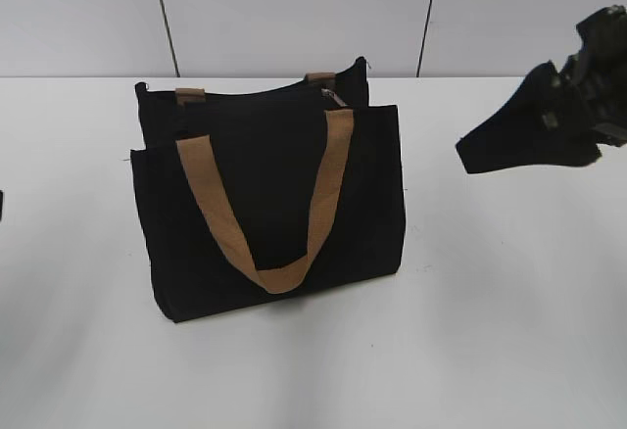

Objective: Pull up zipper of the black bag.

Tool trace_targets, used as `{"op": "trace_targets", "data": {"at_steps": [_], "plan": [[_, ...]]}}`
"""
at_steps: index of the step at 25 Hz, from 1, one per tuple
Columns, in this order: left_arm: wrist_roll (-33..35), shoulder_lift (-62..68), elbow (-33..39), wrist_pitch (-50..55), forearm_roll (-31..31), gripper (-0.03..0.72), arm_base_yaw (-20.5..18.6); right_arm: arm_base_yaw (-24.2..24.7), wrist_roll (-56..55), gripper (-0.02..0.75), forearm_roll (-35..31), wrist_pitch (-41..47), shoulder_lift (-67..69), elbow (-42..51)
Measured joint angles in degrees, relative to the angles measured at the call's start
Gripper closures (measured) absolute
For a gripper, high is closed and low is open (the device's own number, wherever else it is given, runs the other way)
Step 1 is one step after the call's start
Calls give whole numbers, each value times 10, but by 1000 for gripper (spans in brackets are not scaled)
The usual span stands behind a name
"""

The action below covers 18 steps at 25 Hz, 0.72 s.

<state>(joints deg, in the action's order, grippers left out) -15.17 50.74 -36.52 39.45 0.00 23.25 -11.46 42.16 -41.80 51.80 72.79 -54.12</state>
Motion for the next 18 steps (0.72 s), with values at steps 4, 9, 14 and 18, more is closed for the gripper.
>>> {"op": "trace_targets", "data": {"at_steps": [4,9,14,18], "plan": [[28,-93,0,61,0,307,1,0,-16,365,1,-5,-73,54],[37,-172,0,124,8,307,1,1,-52,365,36,-14,-180,137],[37,-232,1,175,9,307,1,2,-147,365,124,-10,-319,180],[37,-275,16,201,17,307,1,2,-226,365,192,15,-411,183]]}}
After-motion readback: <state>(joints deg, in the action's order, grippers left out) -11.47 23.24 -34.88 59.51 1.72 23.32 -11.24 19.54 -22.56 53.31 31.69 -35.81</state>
